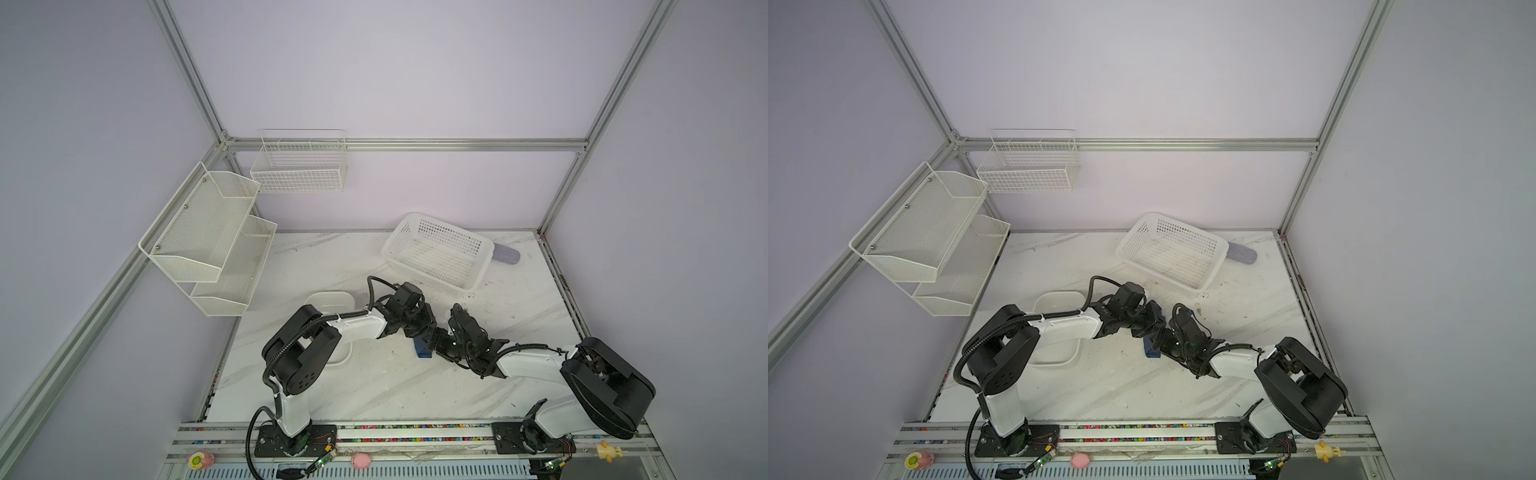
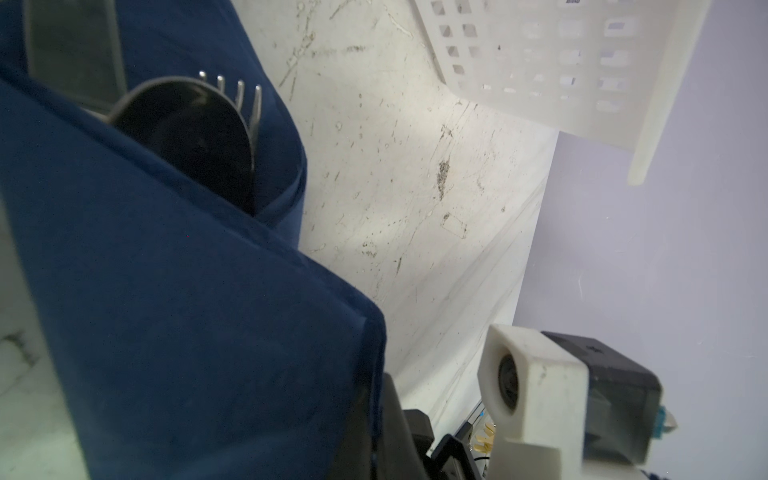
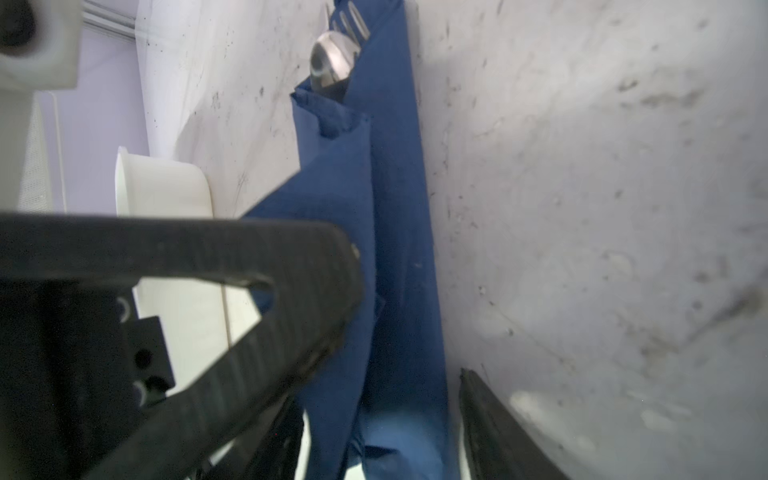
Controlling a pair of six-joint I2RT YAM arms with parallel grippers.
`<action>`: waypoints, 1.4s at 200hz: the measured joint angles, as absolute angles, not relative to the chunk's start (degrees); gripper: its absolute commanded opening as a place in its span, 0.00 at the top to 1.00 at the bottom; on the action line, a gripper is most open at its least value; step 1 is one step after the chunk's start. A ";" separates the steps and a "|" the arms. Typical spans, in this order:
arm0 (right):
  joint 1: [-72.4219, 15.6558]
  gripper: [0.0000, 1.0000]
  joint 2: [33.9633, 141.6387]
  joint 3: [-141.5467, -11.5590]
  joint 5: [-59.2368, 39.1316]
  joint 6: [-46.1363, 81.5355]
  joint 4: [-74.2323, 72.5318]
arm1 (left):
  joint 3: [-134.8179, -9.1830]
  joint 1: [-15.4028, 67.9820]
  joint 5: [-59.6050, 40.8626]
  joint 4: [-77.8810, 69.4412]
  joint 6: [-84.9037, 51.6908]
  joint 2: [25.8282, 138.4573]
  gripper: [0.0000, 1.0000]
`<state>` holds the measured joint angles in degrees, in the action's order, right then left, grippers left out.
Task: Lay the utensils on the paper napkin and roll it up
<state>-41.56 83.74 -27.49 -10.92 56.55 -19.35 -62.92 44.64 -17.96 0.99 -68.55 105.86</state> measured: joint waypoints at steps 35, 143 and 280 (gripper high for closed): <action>-40.86 0.58 83.94 -26.15 -10.94 57.06 -20.80 | -62.92 44.82 -18.44 1.02 -68.55 105.86 1.00; -40.10 0.75 83.90 -24.34 -12.05 57.10 -23.07 | -62.92 45.04 -18.85 1.15 -68.55 105.86 0.95; -38.85 0.80 83.90 -23.33 -14.31 56.25 -23.42 | -67.31 41.12 -10.59 14.83 -62.17 99.61 0.63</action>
<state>-38.85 83.90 -23.33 -14.31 56.25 -23.42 -67.31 41.12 -10.59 14.83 -62.17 99.61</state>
